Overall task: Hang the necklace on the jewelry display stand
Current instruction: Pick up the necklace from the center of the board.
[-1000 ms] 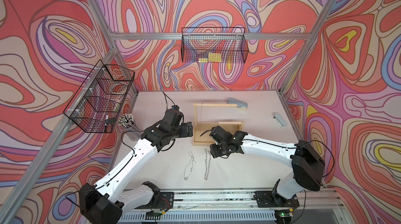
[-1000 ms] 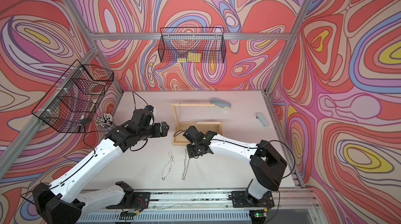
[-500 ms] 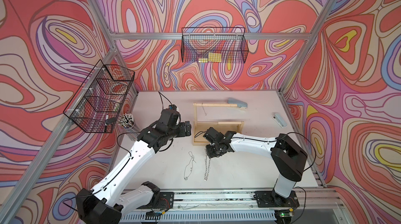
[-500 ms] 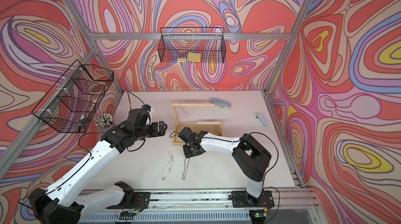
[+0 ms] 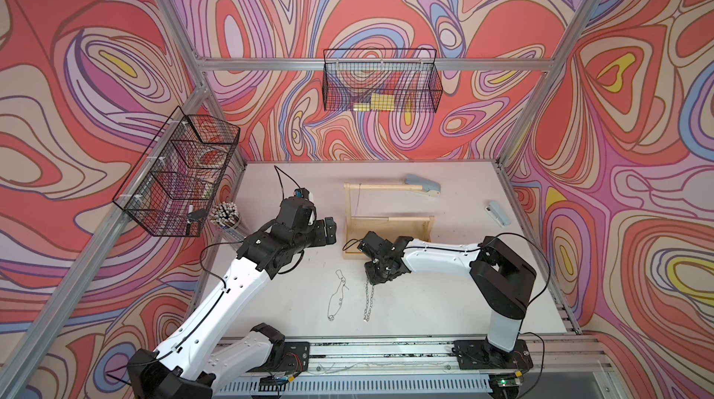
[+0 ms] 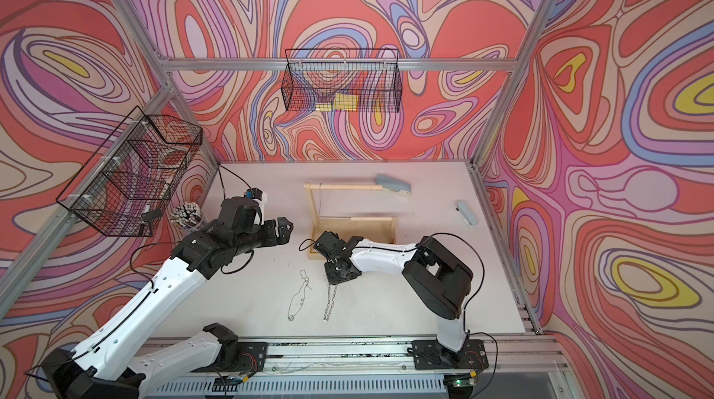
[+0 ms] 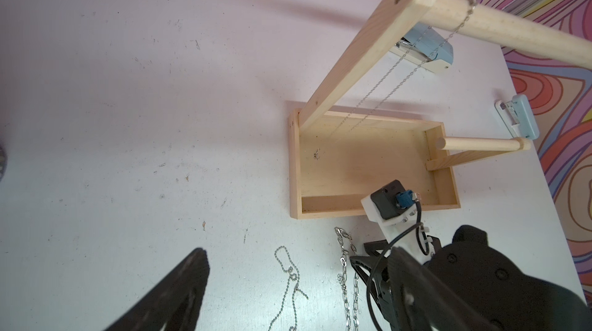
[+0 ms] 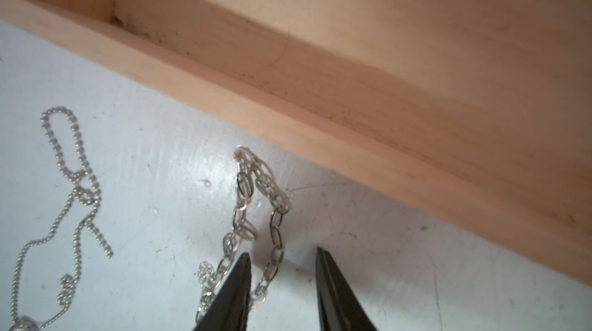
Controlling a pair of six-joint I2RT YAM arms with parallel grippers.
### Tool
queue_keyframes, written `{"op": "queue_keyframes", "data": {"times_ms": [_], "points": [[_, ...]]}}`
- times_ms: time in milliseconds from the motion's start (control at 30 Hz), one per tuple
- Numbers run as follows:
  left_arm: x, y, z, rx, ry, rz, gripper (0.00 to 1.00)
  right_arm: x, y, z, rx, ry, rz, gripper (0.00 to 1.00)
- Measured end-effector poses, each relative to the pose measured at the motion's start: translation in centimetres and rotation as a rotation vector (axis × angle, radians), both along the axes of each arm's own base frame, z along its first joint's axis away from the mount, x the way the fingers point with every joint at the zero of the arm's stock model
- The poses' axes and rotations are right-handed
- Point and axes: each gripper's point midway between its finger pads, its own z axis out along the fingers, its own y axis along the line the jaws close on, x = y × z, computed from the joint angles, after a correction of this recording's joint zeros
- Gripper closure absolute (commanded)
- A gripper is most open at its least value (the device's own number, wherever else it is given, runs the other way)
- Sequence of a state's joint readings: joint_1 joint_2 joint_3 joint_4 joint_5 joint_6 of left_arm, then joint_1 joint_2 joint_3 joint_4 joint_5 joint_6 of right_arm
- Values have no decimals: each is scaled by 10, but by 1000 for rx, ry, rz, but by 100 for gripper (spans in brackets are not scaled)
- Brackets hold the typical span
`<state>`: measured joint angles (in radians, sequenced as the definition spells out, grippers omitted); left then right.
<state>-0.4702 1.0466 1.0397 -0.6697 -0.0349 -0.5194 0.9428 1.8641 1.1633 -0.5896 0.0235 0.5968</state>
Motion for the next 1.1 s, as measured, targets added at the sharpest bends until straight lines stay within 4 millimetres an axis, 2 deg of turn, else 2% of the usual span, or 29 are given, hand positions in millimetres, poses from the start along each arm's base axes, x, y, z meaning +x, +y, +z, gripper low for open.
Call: {"op": "queue_keyframes", "data": {"times_ms": [333, 633, 767, 967, 1033, 1100], "points": [[-1, 2, -7, 11, 13, 7, 9, -1, 9, -3, -45, -50, 27, 80], [-1, 4, -6, 14, 7, 12, 9, -1, 10, -2, -80, -73, 30, 100], [-2, 6, -1, 11, -8, 18, 9, 0, 8, 0, -94, -80, 31, 100], [-3, 13, -3, 27, -16, 42, 10, -1, -8, 2, -176, -88, 31, 100], [-3, 15, -5, 33, -13, 52, 10, -1, -13, 6, -200, -92, 32, 100], [-4, 17, -6, 37, -12, 61, 10, 2, -13, 19, -202, -109, 32, 100]]}}
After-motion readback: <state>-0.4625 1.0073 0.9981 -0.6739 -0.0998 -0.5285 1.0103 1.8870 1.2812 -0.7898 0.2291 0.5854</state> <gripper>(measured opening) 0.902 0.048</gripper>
